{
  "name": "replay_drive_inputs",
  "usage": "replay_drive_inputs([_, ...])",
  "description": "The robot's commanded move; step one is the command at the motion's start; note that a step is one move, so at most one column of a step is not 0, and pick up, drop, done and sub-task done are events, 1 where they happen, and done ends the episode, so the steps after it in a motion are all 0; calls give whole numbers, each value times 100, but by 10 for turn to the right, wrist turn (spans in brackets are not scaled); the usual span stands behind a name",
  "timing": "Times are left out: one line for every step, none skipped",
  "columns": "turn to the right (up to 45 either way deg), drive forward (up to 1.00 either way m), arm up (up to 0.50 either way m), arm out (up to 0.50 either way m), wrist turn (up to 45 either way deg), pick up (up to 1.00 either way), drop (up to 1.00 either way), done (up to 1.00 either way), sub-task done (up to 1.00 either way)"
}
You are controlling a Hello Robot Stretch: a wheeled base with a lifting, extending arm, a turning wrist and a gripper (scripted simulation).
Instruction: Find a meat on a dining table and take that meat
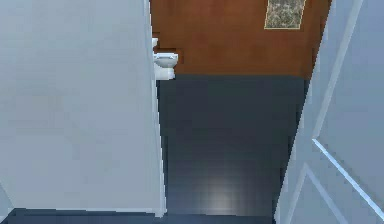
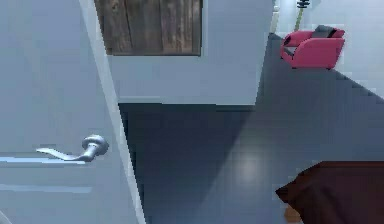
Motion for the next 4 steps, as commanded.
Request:
replay_drive_inputs([0, 55, 0, 0, 0, 0, 0, 0, 0])
replay_drive_inputs([240, 0, 0, 0, 0, 0, 0, 0, 0])
replay_drive_inputs([0, 100, 0, 0, 0, 0, 0, 0, 0])
replay_drive_inputs([210, 0, 0, 0, 0, 0, 0, 0, 0])
